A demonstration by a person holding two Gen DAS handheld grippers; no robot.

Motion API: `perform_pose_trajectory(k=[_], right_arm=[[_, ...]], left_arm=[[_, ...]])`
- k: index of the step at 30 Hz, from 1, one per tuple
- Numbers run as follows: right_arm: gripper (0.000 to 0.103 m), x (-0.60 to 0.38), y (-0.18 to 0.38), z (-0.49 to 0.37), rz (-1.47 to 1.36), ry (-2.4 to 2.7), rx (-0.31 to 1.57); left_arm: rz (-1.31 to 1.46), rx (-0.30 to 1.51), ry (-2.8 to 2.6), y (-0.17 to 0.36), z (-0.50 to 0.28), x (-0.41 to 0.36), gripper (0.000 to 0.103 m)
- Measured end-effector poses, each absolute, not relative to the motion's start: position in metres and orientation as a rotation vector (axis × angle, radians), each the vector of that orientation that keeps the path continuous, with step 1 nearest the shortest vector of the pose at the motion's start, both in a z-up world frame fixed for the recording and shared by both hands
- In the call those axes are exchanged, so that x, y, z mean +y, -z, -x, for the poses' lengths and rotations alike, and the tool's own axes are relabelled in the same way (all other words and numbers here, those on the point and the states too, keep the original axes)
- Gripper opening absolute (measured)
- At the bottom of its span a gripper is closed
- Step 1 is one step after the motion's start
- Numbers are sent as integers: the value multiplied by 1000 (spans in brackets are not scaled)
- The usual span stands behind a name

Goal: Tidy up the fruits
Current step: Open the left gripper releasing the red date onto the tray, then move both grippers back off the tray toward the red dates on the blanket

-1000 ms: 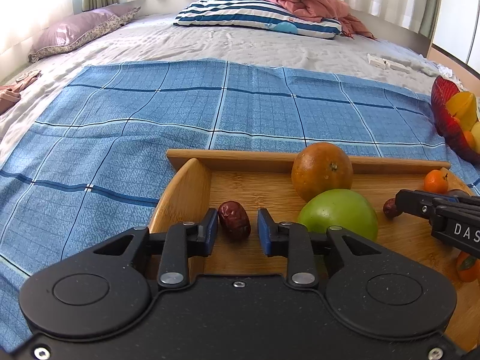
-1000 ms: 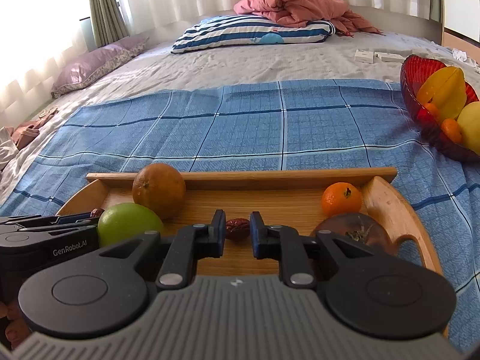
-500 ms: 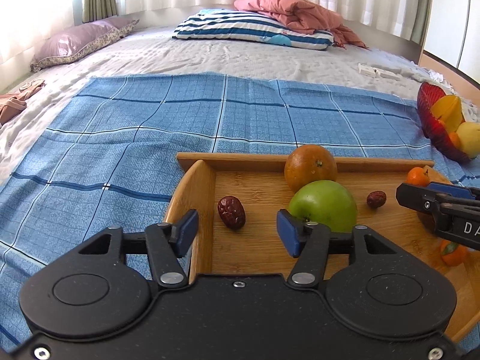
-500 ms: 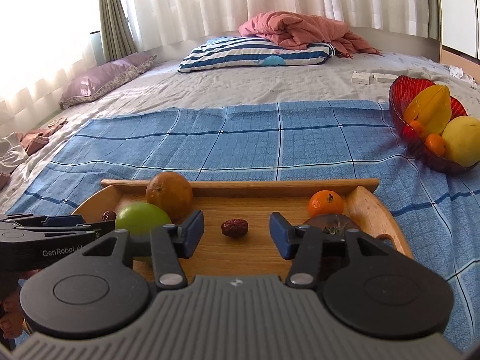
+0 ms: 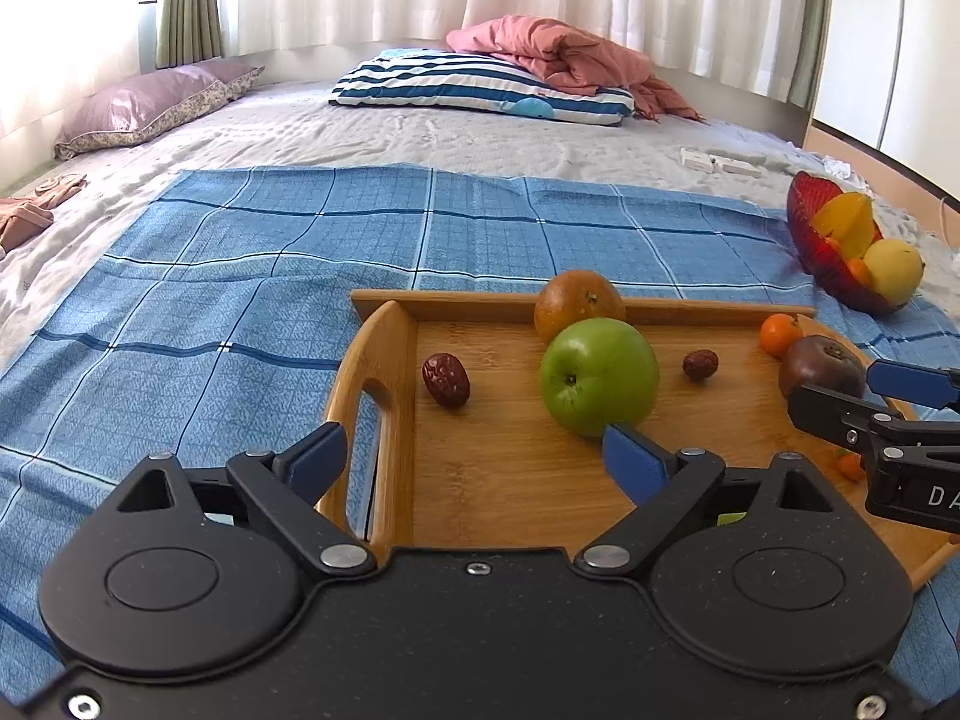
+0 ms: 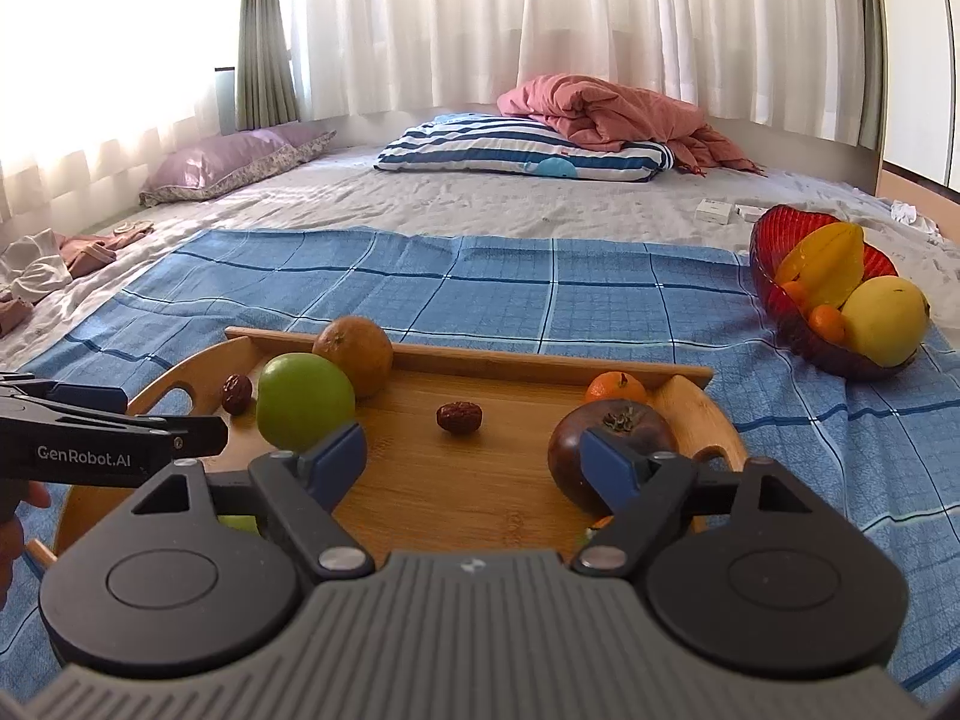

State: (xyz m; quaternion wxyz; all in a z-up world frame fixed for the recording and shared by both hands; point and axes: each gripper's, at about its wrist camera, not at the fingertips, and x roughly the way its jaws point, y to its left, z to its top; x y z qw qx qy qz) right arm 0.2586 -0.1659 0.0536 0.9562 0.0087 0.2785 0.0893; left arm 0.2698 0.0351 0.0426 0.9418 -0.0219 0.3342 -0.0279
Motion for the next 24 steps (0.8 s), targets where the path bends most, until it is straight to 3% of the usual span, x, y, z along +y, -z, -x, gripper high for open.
perform_pose_trajectory(k=[24], right_arm=[[97,-172,-53,-160,17,-203,405]], left_arm=[[-3,558,160,-39,-149,7,95]])
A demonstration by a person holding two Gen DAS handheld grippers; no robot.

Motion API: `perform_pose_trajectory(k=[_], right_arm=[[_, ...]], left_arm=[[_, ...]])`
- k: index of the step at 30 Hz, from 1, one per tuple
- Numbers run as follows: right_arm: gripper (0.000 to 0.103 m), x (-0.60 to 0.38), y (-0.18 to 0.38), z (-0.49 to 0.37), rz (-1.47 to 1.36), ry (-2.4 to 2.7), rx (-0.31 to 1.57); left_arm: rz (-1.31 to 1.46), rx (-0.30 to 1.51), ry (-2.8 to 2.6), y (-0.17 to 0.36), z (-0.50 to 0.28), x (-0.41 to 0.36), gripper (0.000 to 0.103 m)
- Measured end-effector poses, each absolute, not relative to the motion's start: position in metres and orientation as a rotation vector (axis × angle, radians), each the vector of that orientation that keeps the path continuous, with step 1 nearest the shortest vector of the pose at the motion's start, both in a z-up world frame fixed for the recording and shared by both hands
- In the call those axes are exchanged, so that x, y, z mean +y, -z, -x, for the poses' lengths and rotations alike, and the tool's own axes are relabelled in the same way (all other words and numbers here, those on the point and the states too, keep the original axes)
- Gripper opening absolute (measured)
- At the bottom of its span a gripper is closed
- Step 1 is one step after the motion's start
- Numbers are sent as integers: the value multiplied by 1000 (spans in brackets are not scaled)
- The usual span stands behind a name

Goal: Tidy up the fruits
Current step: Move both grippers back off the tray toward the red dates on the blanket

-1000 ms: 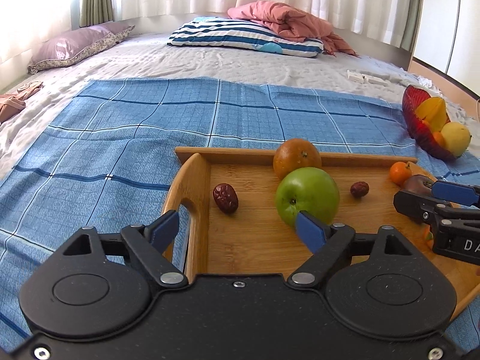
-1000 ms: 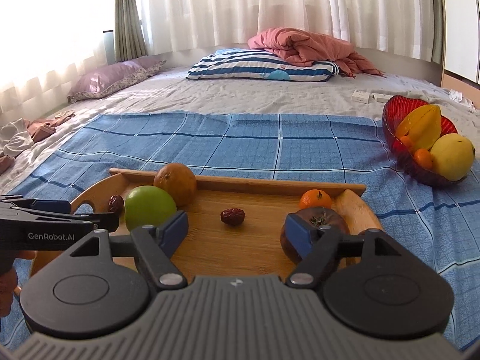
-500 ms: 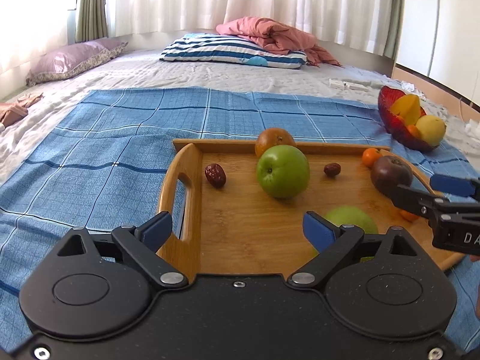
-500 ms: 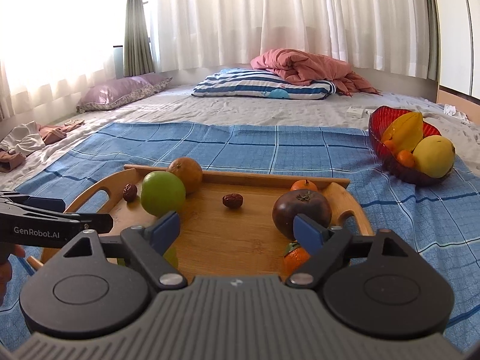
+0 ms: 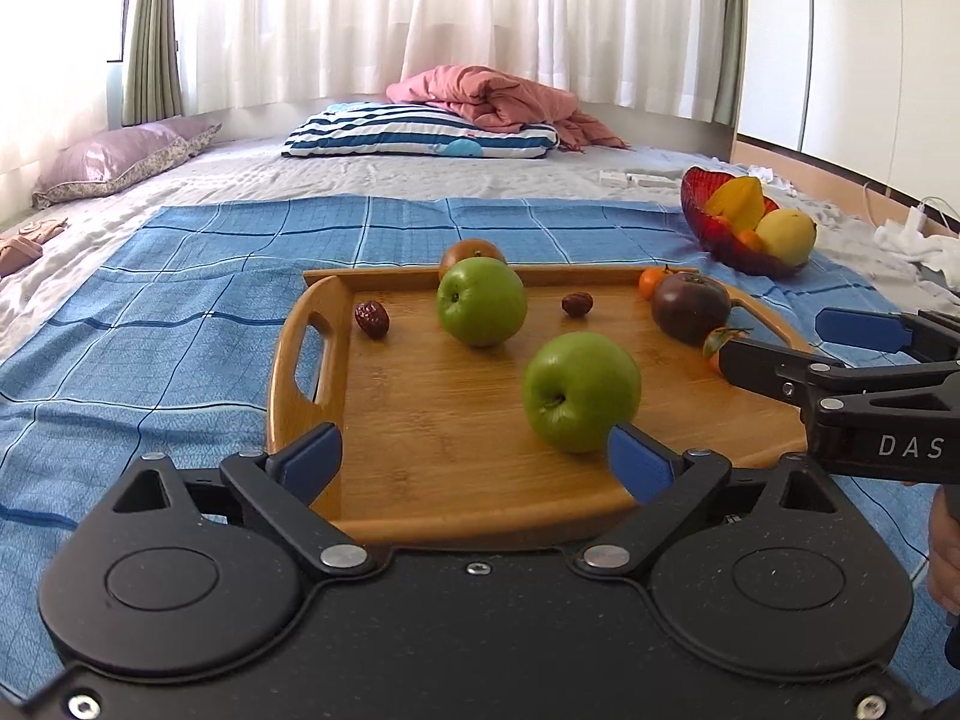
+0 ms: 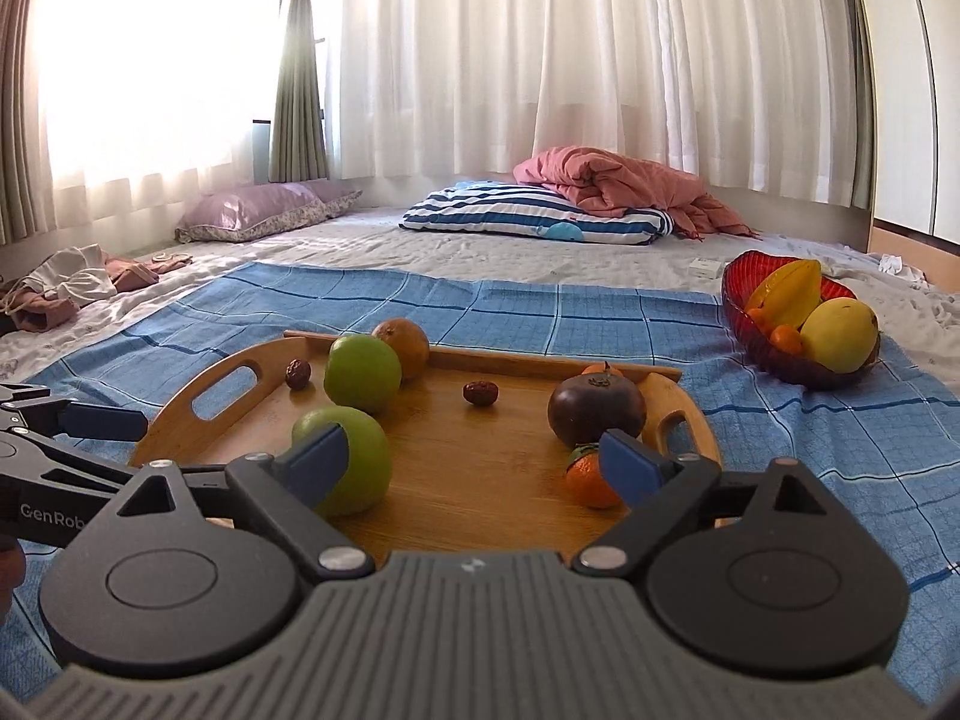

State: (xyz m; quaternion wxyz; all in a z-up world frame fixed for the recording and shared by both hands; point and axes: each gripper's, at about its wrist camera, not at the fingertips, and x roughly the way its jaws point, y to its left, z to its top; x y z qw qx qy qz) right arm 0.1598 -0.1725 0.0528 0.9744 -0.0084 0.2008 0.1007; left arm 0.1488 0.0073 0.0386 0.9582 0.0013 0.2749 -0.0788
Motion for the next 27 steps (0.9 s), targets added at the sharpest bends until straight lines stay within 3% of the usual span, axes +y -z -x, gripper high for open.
perform_pose_trajectory(k=[27], right_arm=[[102,-171,-30,-88,5,-199,371]], left_arm=[[-28,556,136,-28,-82,3,96]])
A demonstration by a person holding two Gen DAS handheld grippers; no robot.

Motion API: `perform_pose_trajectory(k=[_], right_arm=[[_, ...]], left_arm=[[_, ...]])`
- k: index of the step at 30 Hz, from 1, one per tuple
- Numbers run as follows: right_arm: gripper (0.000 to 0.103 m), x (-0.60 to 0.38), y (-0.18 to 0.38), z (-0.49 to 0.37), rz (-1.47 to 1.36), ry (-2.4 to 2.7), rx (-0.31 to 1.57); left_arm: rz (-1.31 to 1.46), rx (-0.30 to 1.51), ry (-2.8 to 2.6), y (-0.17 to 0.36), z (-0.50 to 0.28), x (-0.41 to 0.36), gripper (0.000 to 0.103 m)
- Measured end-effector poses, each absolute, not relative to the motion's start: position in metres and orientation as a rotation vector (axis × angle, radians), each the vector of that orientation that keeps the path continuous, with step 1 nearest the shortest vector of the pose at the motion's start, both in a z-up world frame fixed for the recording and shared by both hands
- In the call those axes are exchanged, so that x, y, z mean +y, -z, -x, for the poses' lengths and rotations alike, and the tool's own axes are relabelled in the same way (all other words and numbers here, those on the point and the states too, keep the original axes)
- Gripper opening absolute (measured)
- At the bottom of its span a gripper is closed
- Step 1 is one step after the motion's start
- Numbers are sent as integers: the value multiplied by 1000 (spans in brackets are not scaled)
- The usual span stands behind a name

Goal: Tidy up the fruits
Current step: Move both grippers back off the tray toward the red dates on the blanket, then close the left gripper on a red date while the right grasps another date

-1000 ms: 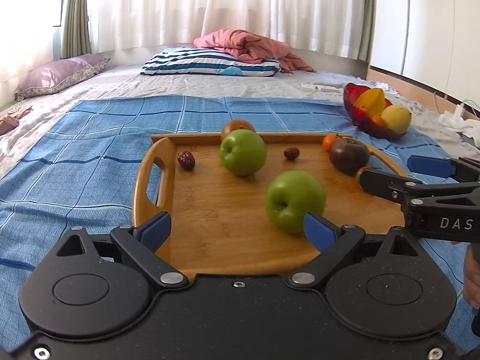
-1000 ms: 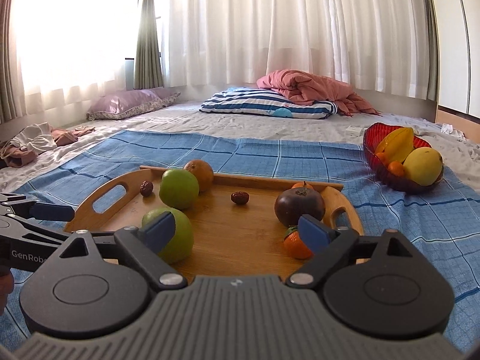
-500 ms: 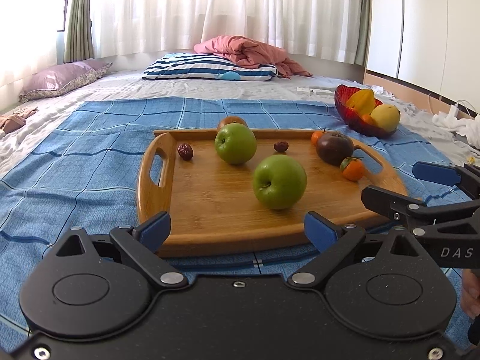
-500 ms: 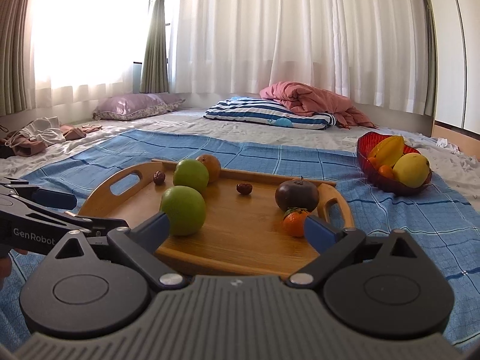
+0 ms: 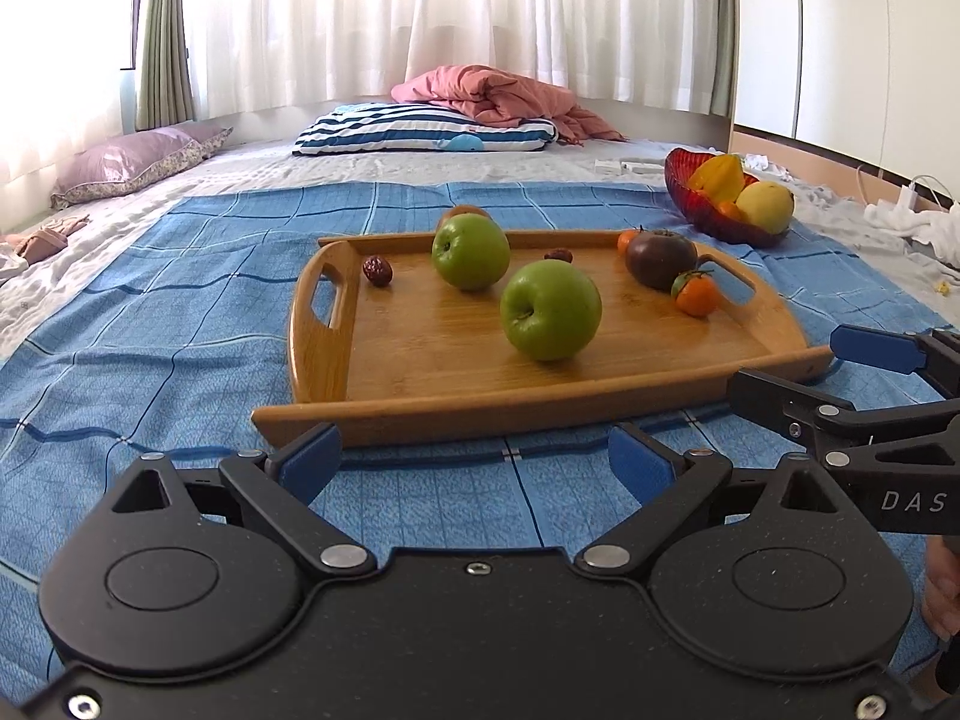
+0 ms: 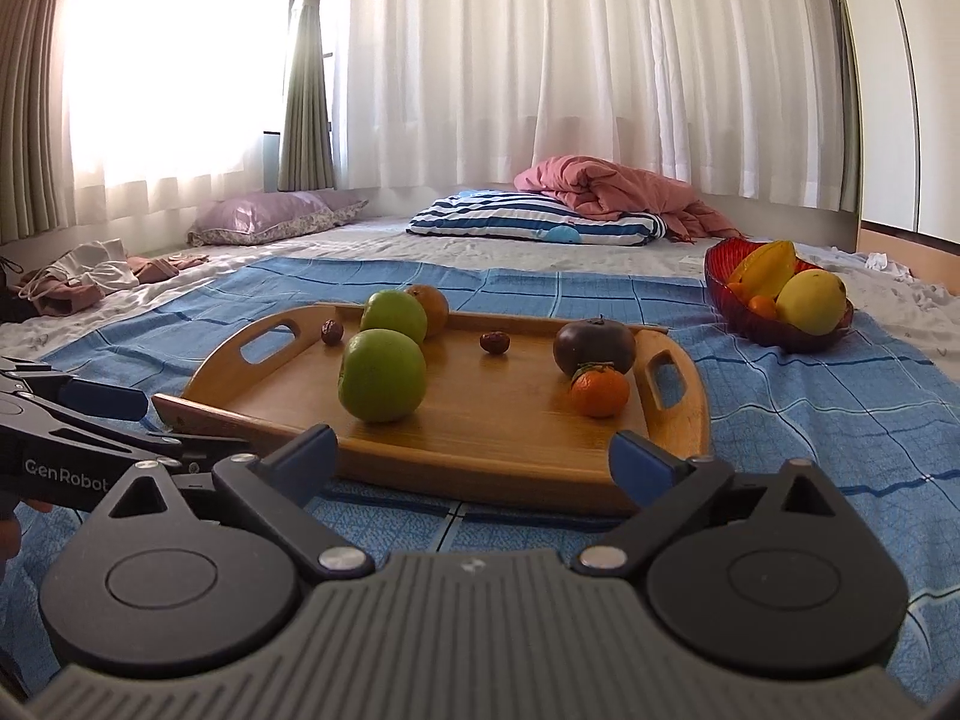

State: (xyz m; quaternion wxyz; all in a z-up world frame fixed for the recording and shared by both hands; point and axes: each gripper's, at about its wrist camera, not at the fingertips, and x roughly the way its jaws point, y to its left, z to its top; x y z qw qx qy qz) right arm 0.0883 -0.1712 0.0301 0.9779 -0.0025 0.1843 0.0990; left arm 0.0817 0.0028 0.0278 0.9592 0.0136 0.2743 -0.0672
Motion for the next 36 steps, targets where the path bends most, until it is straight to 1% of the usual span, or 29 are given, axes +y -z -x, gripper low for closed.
perform_pose_trajectory(k=[13,22,24,26,30,33,35,36], right_arm=[[102,-162,-23,-48,33,-208,349],[101,-165,-18,-14,-4,-206,358],[98,-165,-16,-6,-4,-219,371],[92,-167,-14,-1,-13,-269,393],[87,-166,-11,10,-23,-354,402],[79,-162,-9,15,-1,-382,410],[71,-159,-6,15,1,-394,423],[69,-158,-5,15,-1,-399,428]], left_arm=[[78,613,140,-17,-43,22,96],[90,634,208,-16,-15,24,96],[90,634,221,-14,-10,22,96],[79,638,218,-13,-7,20,96],[79,639,223,-14,-3,16,94],[104,642,241,-17,-3,17,93],[107,658,245,-16,-5,15,89],[105,667,243,-14,-6,14,88]])
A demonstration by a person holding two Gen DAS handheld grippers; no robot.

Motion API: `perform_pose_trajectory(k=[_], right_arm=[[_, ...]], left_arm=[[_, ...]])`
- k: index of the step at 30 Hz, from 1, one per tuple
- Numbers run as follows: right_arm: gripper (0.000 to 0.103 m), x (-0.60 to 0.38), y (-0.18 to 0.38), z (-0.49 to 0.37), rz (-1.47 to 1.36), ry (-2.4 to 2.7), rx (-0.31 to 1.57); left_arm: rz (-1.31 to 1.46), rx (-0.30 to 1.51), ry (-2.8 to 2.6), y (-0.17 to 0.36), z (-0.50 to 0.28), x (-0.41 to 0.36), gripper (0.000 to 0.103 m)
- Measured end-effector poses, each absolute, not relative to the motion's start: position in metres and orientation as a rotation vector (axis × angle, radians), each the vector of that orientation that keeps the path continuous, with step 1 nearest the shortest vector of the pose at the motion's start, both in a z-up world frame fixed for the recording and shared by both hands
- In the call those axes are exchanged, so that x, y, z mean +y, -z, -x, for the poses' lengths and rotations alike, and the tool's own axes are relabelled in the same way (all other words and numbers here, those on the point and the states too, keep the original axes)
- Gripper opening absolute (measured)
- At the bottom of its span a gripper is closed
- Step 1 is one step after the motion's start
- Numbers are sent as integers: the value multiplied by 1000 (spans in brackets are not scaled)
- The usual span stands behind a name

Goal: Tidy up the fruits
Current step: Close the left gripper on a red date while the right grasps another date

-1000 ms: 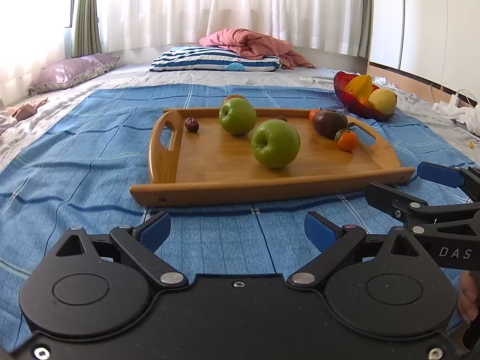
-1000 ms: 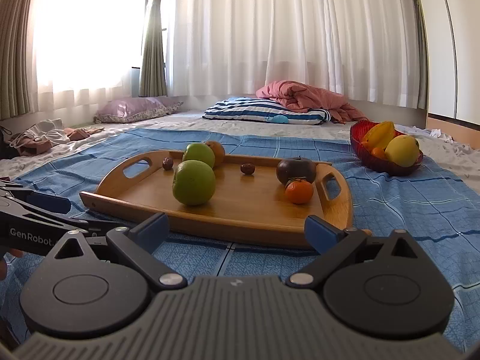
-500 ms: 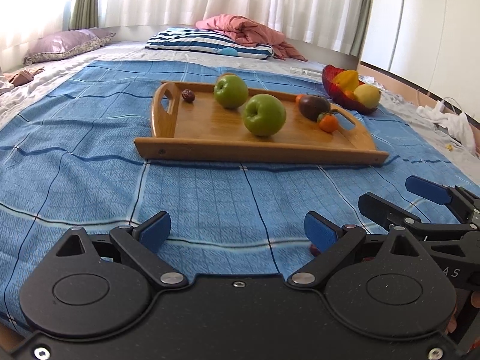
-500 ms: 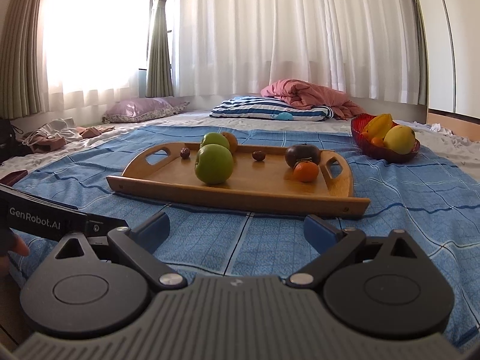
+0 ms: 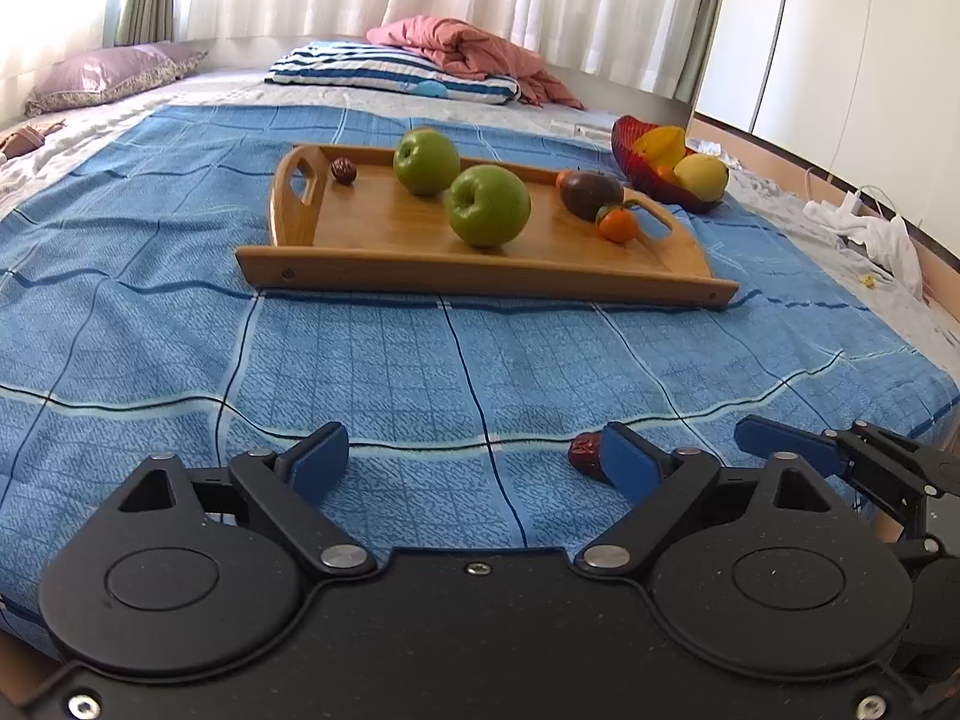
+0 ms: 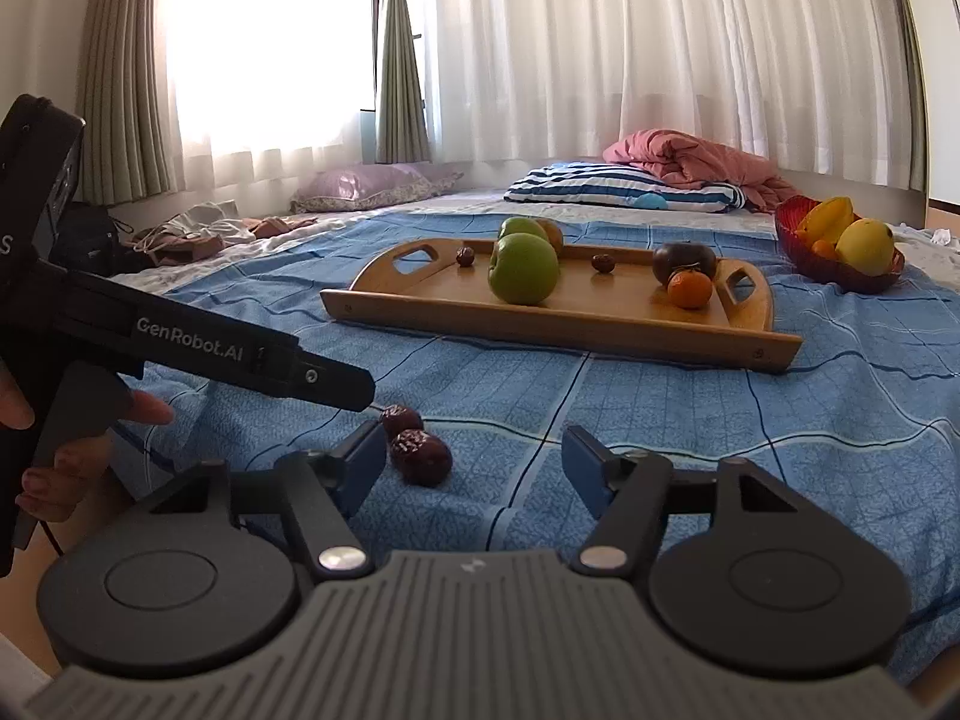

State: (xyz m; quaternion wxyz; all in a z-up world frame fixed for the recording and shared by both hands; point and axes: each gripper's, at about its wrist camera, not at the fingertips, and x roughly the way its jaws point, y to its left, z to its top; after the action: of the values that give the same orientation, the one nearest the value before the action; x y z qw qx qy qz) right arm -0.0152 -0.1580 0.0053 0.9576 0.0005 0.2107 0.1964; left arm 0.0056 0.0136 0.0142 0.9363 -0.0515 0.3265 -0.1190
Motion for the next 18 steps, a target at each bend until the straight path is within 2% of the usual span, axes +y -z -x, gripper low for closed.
perform_pose_trajectory(k=[6,10,14,18], right_arm=[[56,-150,-3,19,3,-423,421],[38,-146,-1,21,10,-412,412],[27,-145,-1,23,15,-395,399],[26,-145,-2,27,58,-365,384]], left_arm=[[90,665,267,-14,-3,6,87],[90,669,313,-15,-1,-1,70],[74,672,314,-12,-2,-9,64],[64,675,315,-10,-3,-13,63]])
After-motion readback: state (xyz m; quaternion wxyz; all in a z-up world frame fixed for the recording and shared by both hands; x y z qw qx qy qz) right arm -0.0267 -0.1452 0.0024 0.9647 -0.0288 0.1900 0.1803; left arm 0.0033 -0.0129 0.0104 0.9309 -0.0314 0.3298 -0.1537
